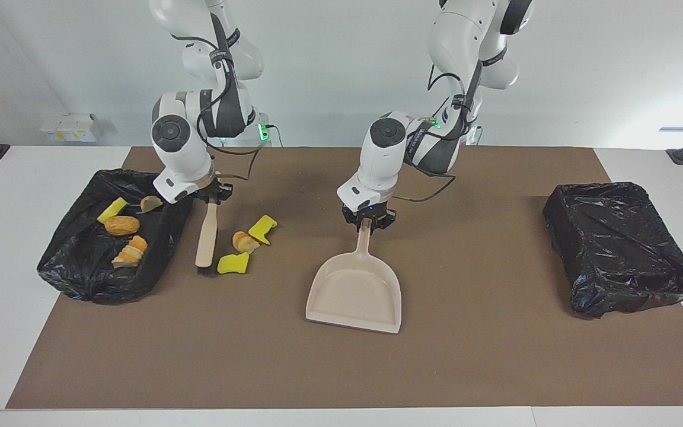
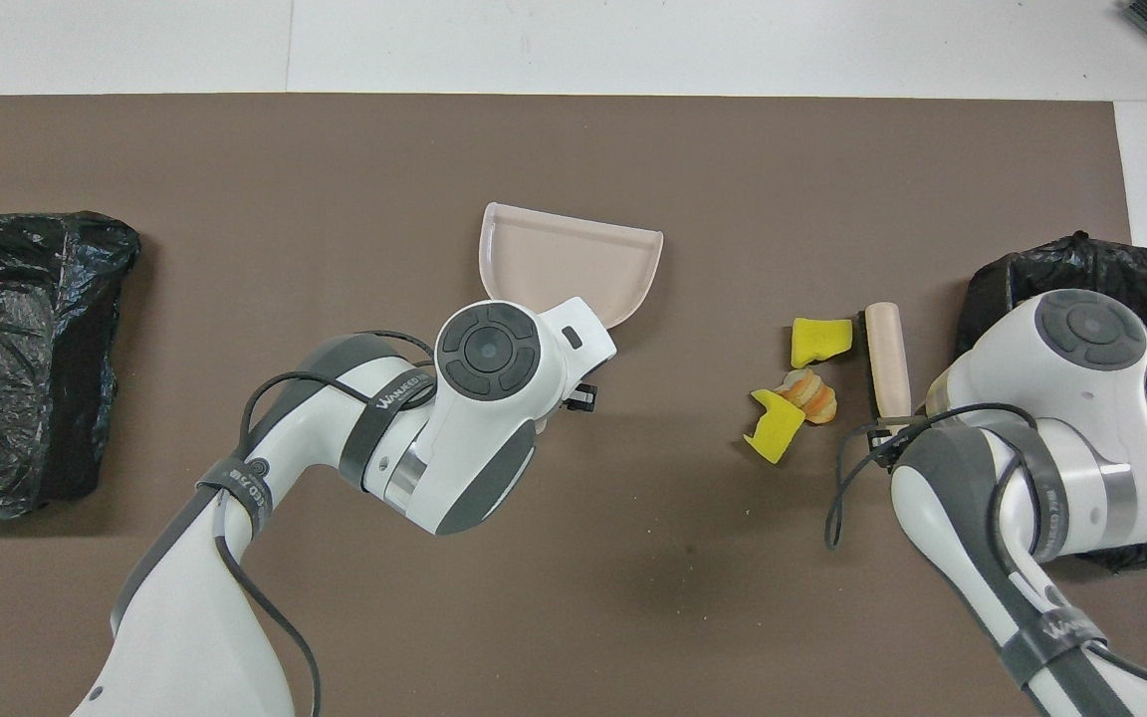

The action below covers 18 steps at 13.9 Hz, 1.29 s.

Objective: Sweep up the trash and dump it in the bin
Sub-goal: 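Lower the dustpan beside the remaining pieces with the left gripper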

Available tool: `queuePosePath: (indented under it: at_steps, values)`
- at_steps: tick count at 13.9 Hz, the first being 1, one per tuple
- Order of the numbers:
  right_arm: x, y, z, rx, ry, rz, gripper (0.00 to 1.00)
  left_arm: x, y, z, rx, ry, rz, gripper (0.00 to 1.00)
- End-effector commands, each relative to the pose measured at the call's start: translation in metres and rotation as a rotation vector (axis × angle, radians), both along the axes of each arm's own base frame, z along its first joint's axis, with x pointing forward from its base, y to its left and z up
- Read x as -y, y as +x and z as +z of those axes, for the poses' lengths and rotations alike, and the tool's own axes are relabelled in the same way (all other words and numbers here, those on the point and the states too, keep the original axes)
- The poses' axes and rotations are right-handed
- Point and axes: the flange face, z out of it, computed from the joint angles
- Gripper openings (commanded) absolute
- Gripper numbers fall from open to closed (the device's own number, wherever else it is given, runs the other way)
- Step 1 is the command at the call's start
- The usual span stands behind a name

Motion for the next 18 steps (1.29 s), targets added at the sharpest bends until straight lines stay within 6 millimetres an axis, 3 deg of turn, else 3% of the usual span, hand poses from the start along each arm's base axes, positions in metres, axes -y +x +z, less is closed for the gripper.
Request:
queuePosePath:
  at_steps: [1,4,8,10,14,15,17,18]
  values:
    - [-0.008,-0.003,-0.002,0.014,0.005,0.032,0.0,-0.044,0.021,0.038,0.055,0.005,-0.092,0.0]
    - [-0.017,-0.004,-0.002,0.012,0.01,0.044,0.0,-0.09,0.041,0.066,0.101,0.011,-0.207,0.0]
    - [-0.027,-0.006,-0.003,0.007,0.027,0.023,0.0,-0.153,0.048,0.094,0.09,0.054,-0.432,0.0]
    - [-0.031,-0.006,-0.003,0.008,0.029,0.0,0.0,-0.17,0.041,0.086,0.072,0.069,-0.542,0.0]
    - [-0.058,-0.011,-0.002,0.01,0.032,-0.036,0.0,-0.249,0.043,0.071,0.055,0.096,-0.885,0.0]
    - [-0.063,-0.012,-0.002,0.009,0.04,-0.046,0.0,-0.26,0.04,0.065,0.045,0.096,-0.931,0.0]
    - [-0.07,-0.013,-0.004,0.006,0.045,-0.091,0.0,-0.271,0.028,0.044,0.01,0.084,-1.01,0.0]
    - [-0.078,-0.014,-0.005,0.003,0.047,-0.114,0.0,-0.266,0.025,0.035,0.027,0.085,-1.017,0.0]
